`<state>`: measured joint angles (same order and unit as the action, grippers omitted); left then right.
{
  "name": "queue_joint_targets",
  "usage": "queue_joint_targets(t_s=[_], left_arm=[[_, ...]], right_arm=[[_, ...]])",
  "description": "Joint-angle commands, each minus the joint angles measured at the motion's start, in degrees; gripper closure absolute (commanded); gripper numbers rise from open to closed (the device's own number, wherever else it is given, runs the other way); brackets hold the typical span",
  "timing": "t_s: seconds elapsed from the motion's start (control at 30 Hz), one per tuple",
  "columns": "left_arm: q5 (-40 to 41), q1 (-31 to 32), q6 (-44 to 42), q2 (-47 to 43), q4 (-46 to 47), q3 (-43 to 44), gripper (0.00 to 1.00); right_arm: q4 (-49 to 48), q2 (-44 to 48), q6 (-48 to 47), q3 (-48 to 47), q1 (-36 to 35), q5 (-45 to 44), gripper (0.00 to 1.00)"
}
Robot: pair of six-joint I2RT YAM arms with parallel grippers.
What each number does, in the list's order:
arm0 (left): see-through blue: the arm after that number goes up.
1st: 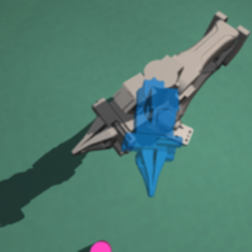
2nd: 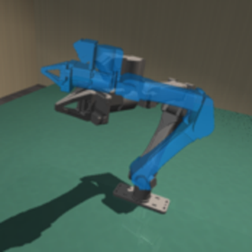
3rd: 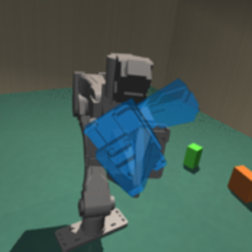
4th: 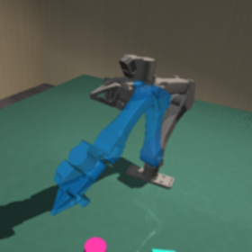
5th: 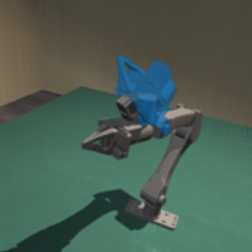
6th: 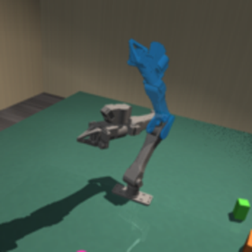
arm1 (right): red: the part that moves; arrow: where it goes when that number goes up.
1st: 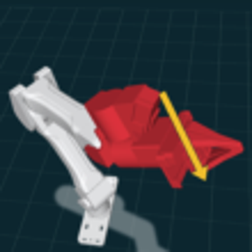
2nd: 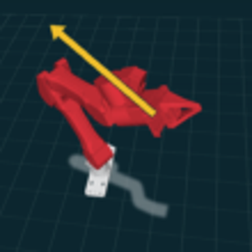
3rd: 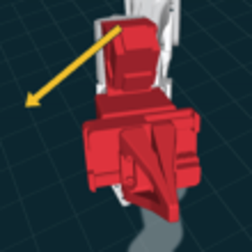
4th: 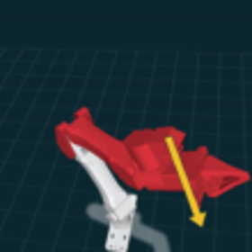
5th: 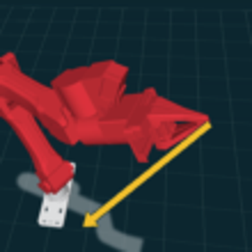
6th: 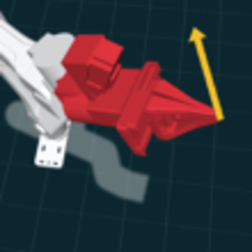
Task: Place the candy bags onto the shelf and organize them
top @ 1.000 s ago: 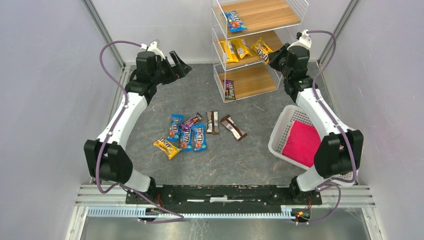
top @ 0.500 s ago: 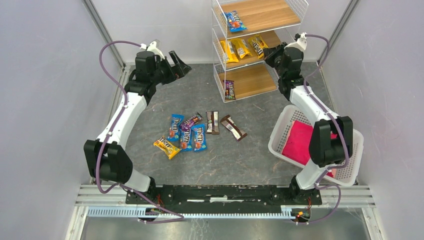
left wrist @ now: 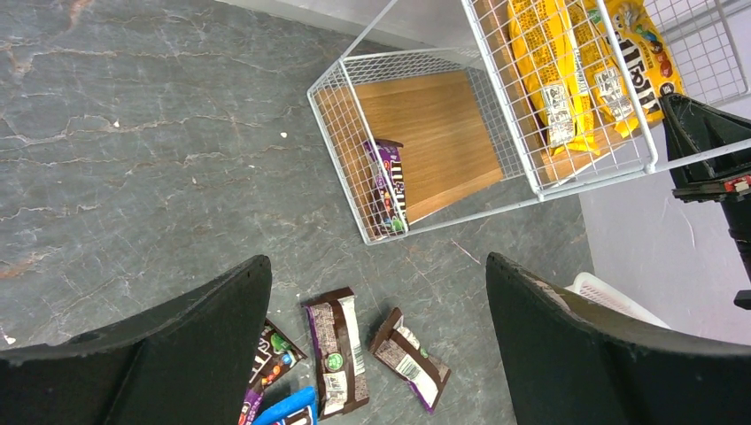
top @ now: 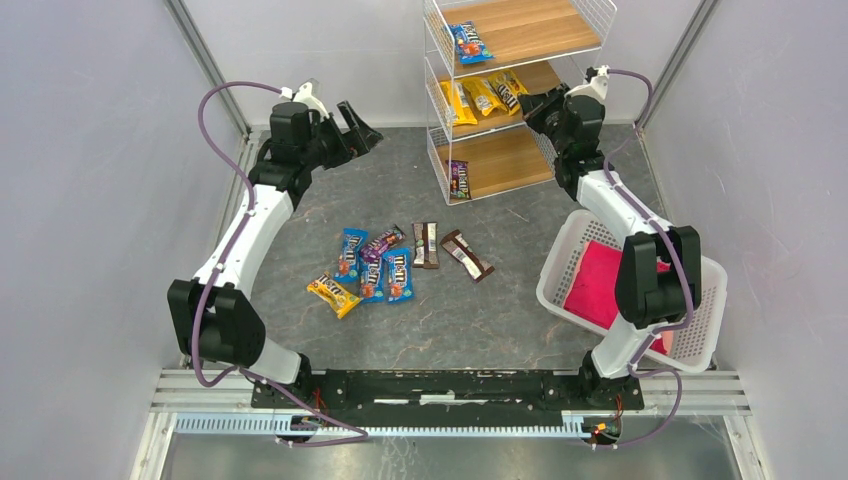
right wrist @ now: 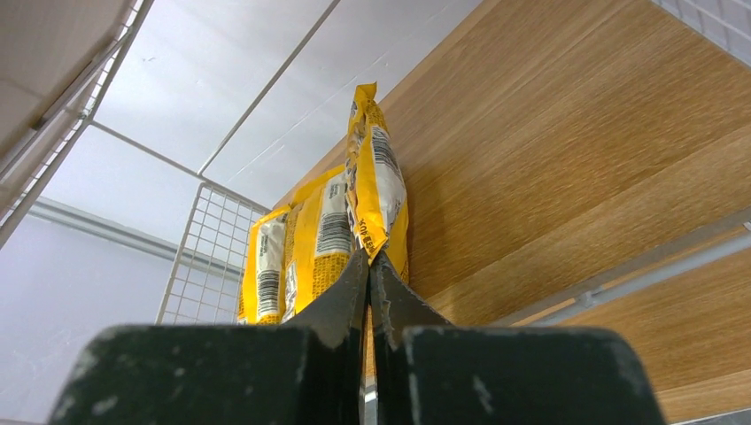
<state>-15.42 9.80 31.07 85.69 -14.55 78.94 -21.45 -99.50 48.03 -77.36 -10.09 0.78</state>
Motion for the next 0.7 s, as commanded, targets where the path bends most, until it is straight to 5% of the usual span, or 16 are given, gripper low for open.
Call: queue_joint_targets(t_s=[0.0, 0.13, 0.67], left_arm=[[-1.14, -0.40, 0.57, -0.71, 2.24, 1.27, 0.04], [-1.49, -0.40, 0.75, -0.48, 2.27, 1.40, 0.04], [-1.47, -0.49, 0.68, -0.40, 2.33, 1.31, 0.04]], right_arm=[[-3.26, -0.43, 0.75, -0.11, 0.01, 2.68, 0.95], [-3.27, -0.55, -0.32, -0.34, 0.02, 3.21, 0.90], [7.24, 8.29, -10.93, 4.26, 1.17, 0.53, 0.35]])
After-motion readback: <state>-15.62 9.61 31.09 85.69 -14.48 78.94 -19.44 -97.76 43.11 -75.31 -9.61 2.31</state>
